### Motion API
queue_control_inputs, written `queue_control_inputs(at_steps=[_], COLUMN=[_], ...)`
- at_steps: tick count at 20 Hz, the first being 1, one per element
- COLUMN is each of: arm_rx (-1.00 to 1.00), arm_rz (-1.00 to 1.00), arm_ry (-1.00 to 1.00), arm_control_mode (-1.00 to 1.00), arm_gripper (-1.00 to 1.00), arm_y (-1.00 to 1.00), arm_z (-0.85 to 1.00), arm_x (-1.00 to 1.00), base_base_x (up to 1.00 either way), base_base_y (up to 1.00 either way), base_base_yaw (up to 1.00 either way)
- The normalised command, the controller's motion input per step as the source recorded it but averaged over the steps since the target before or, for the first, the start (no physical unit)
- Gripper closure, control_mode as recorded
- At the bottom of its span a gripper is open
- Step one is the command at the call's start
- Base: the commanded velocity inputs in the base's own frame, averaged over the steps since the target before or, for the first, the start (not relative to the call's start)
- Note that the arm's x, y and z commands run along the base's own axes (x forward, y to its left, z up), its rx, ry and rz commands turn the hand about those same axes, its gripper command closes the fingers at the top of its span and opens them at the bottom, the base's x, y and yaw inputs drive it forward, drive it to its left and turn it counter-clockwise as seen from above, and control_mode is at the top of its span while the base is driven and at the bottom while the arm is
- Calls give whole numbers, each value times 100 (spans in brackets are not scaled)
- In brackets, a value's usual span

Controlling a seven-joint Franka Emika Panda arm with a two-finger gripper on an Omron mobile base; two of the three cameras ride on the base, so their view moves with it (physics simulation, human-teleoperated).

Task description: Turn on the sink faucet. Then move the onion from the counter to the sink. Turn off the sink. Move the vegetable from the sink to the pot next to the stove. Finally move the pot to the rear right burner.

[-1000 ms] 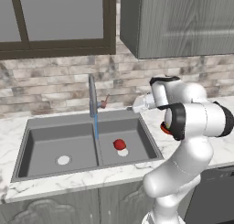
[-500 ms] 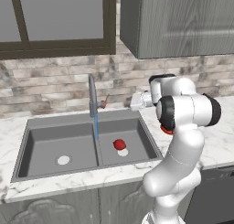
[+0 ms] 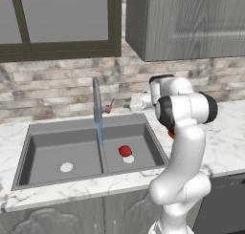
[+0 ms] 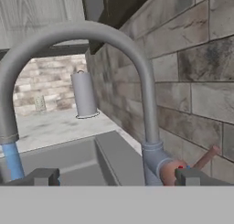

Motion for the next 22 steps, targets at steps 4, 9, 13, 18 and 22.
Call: queue_control_inputs(at_steps=[4, 9, 13, 18, 22], arm_rx=[1, 0, 0, 2, 2], arm_rz=[2, 2, 2, 1, 1], arm_ry=[0, 0, 0, 0, 0], arm_control_mode=[-100, -100, -100, -100, -100], arm_gripper=[-100, -100, -100, -100, -100], arm_y=[16, 15, 9, 8, 6], arm_z=[-3, -13, -17, -15, -13], arm_x=[36, 35, 33, 35, 33], base_base_x=[0, 0, 0, 0, 0], base_base_y=[0, 0, 0, 0, 0], base_base_yaw=[0, 0, 0, 0, 0])
